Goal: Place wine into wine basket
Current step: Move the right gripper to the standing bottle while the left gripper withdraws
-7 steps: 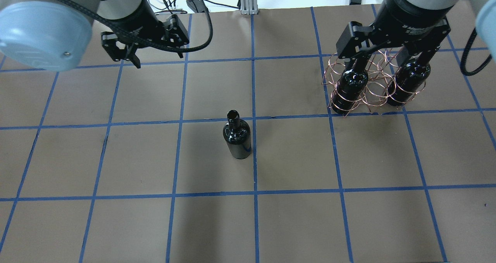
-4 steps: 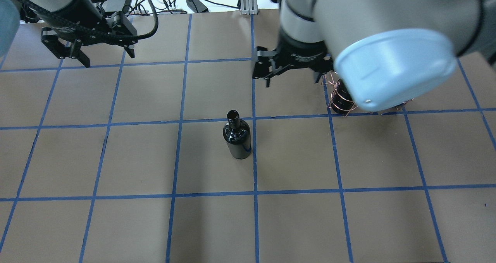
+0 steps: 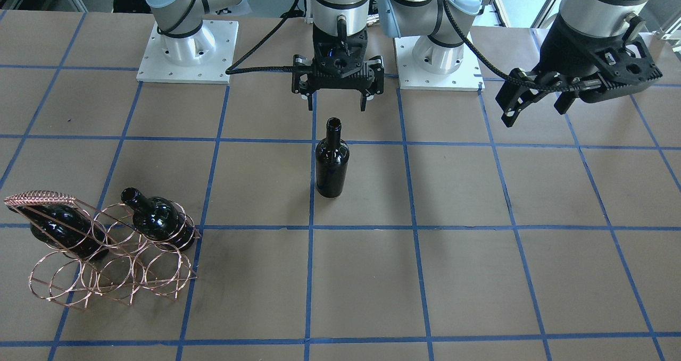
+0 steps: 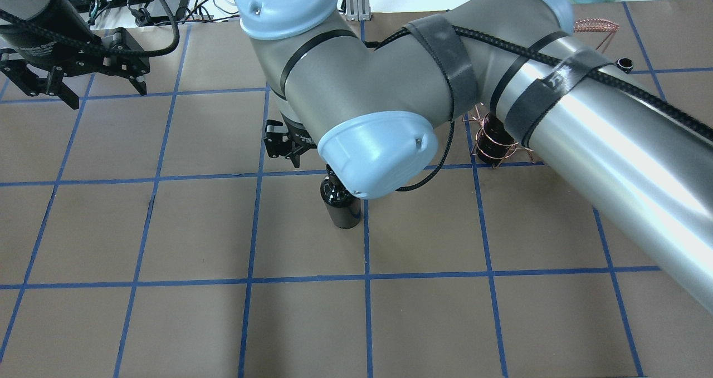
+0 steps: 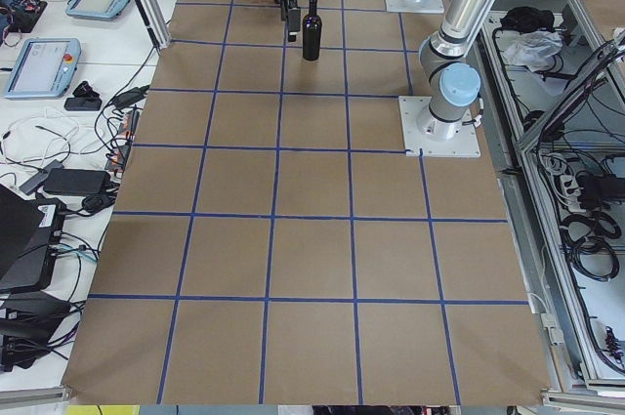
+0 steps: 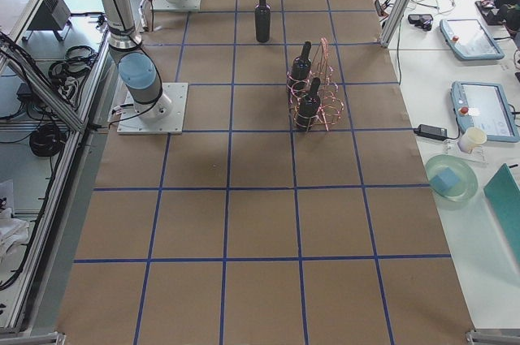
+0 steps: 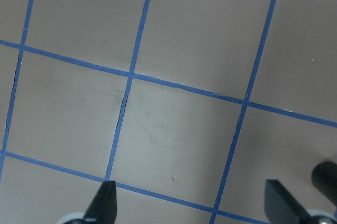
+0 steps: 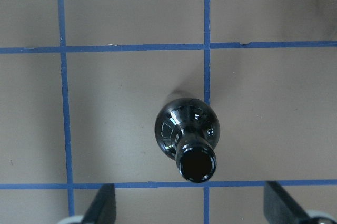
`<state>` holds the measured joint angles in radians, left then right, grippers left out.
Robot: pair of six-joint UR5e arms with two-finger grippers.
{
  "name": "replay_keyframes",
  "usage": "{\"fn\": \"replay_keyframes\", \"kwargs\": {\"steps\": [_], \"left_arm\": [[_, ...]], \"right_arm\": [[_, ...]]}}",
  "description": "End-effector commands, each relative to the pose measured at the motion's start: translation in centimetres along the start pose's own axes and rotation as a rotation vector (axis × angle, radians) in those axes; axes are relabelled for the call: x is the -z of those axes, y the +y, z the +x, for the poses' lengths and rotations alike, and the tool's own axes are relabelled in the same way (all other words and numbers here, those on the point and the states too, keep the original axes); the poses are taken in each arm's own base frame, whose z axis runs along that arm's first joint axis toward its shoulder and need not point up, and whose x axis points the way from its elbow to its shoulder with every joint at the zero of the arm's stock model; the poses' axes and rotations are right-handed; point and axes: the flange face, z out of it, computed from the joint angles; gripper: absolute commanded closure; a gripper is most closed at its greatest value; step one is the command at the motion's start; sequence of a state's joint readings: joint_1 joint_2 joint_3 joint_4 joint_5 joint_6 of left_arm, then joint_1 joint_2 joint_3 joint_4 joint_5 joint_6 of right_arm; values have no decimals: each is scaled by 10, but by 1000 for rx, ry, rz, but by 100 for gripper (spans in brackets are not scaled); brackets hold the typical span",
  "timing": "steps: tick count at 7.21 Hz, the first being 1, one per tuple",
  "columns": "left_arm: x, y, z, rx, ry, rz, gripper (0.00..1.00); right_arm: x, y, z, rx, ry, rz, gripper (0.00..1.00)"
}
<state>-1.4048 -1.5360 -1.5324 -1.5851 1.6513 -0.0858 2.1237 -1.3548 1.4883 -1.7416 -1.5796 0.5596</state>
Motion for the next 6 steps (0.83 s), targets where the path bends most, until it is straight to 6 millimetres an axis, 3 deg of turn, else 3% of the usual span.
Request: {"fn": "replay_keyframes", "kwargs": {"steps": [1, 3, 6], "left_arm": [[4, 8, -3, 0, -4, -13, 0], [5, 10, -3, 0, -4, -19, 0], [4, 12, -4, 0, -6, -36, 0]], "right_arm": [[-31, -5, -3, 25, 17, -45, 11], [-53, -5, 5, 60, 27, -68, 17], [-50, -24, 19, 77, 3, -22, 16]]}}
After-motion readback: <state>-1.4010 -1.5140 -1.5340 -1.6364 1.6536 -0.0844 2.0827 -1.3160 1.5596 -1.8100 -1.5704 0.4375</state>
